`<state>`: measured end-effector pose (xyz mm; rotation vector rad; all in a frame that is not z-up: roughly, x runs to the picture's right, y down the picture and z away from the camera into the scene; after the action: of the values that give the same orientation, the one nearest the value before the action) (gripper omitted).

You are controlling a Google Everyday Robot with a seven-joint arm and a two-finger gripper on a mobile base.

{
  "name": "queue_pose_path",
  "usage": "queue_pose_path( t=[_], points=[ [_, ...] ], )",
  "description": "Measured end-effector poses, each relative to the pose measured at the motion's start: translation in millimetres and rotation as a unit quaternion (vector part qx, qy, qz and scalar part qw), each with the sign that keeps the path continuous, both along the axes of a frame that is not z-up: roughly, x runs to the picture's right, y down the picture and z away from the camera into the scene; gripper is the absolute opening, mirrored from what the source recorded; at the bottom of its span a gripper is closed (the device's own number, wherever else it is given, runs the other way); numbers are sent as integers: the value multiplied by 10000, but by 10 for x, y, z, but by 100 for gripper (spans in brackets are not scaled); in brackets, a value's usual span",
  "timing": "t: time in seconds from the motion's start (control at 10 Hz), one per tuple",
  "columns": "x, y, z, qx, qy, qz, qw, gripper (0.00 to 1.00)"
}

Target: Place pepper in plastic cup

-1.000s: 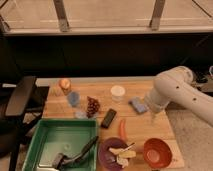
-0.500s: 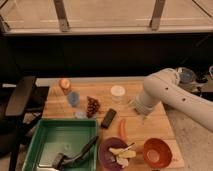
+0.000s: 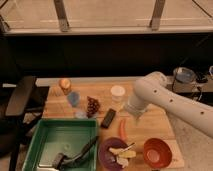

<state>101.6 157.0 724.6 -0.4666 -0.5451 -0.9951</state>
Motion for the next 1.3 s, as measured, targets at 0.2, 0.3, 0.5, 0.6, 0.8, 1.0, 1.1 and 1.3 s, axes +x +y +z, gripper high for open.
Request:
queue_pose_path(
  t=[0.2, 0.3, 0.5, 0.6, 0.8, 1.0, 1.1, 1.3],
  points=[
    [-55, 196, 221, -78, -113, -124, 9998, 65],
    [-78, 324, 350, -91, -135, -197, 9997, 65],
    [-80, 506, 552, -196, -106, -228, 9995, 65],
    [-36, 604, 662, -295, -49, -187, 9994, 65],
    [74, 739, 805, -526, 83, -80, 9986, 65],
    [96, 867, 907, -717, 121, -13, 9974, 61],
    [103, 898, 922, -772, 128, 19, 9969, 51],
    [110, 854, 886, -705, 110, 101, 9974, 33]
  ],
)
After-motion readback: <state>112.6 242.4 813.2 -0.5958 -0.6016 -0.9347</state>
